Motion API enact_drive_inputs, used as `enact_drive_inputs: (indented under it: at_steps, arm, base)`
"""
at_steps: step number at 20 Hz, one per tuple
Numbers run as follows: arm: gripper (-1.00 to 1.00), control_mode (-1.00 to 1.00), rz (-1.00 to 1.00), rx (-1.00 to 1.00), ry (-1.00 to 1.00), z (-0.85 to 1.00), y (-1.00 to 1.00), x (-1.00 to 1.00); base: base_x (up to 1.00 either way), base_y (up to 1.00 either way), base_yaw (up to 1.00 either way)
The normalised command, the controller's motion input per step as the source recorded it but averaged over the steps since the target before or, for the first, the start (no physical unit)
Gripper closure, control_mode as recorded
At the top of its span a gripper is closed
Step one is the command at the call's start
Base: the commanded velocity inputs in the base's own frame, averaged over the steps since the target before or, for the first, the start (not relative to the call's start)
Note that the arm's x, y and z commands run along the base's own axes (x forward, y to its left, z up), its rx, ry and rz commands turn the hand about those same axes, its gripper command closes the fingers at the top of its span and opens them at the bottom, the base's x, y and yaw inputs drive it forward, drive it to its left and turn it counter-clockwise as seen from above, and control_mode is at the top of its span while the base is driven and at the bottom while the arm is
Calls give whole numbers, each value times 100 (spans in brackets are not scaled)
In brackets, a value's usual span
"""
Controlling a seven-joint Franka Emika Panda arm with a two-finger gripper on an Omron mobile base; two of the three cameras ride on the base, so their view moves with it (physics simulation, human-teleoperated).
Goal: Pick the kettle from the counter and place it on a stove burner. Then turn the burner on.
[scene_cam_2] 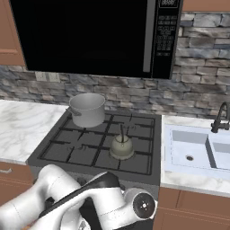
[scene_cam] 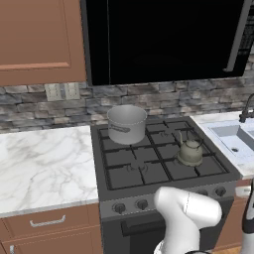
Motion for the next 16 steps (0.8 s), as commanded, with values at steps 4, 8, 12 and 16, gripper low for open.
enact_drive_inputs:
  at_steps: [4,8,12,16]
  arm:
    - [-100,-100,0,0,-7,-21,-10,-2]
    - [-100,-100,0,-1,-24,-29,-1,0]
    - [-100,-100,0,-1,-28,-40,0,0]
    - [-100,-100,0,-1,-28,-47,0,0]
  base:
    - [0,0,0]
    - [0,0,0]
    - [0,0,0]
    - [0,0,0]
